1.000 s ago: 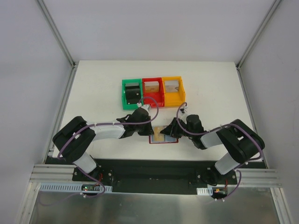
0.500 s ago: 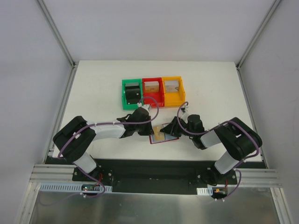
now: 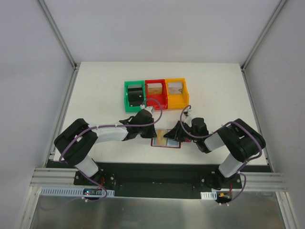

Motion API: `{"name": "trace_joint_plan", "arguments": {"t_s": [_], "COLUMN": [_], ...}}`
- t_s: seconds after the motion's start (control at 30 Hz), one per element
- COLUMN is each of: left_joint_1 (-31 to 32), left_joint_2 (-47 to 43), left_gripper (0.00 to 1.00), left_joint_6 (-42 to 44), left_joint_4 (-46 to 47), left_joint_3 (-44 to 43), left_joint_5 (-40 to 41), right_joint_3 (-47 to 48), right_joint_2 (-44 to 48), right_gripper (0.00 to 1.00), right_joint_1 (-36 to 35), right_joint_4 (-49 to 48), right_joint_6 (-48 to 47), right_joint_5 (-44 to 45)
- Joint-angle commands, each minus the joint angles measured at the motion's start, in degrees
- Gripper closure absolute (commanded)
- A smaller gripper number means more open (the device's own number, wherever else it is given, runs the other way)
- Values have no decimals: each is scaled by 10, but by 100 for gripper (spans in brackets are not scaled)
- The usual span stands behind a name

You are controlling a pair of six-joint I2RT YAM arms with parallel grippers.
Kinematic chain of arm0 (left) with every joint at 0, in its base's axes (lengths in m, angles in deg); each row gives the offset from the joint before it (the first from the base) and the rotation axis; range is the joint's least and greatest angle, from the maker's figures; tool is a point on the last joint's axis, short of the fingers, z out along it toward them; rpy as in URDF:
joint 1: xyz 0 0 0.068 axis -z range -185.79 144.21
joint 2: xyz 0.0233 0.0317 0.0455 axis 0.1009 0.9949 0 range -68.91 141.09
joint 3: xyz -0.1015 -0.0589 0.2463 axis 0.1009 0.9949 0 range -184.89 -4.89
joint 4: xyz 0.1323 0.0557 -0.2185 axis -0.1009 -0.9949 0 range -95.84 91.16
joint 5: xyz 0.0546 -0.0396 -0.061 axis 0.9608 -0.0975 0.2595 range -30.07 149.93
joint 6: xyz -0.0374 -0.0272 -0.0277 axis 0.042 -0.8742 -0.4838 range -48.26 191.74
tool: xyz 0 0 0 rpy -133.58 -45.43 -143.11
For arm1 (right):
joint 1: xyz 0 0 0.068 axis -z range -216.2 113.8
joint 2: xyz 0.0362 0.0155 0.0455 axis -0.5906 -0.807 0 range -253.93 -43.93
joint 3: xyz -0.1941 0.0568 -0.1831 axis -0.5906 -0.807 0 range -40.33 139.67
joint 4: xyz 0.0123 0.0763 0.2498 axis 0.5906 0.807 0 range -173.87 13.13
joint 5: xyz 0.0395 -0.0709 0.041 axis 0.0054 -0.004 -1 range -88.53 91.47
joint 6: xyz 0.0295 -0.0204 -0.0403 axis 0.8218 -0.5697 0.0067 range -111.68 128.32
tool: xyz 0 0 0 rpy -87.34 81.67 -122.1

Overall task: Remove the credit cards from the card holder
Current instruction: Remove the credit card from the card holder.

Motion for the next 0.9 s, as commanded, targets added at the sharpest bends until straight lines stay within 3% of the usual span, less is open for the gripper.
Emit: {"name": "trace_joint_plan", "arguments": {"t_s": [0.0,0.3,0.57,0.87], "left_joint_1": [10,10,12,14], "left_joint_2": [38,39,37,22], "left_gripper": [100,100,100,100], "left_joint_6": [14,11,4,-5], "left_joint_4": [-18,-15,-14,-13], "left_joint_3": [0,2,14,32], "left_joint_5": [-9,-14,-13,-9], "right_joint_3": [10,7,6,-8], "right_joint_2": [-3,5,3,-4], "right_gripper": [70,78,62,57], "right_joint_1": [-21,-21,-15,-4], "right_joint_4": [-59,-59,-59,-59], "right_joint_6": [10,12,24,40], "right_joint_5": [-103,-91,-67,-34]}}
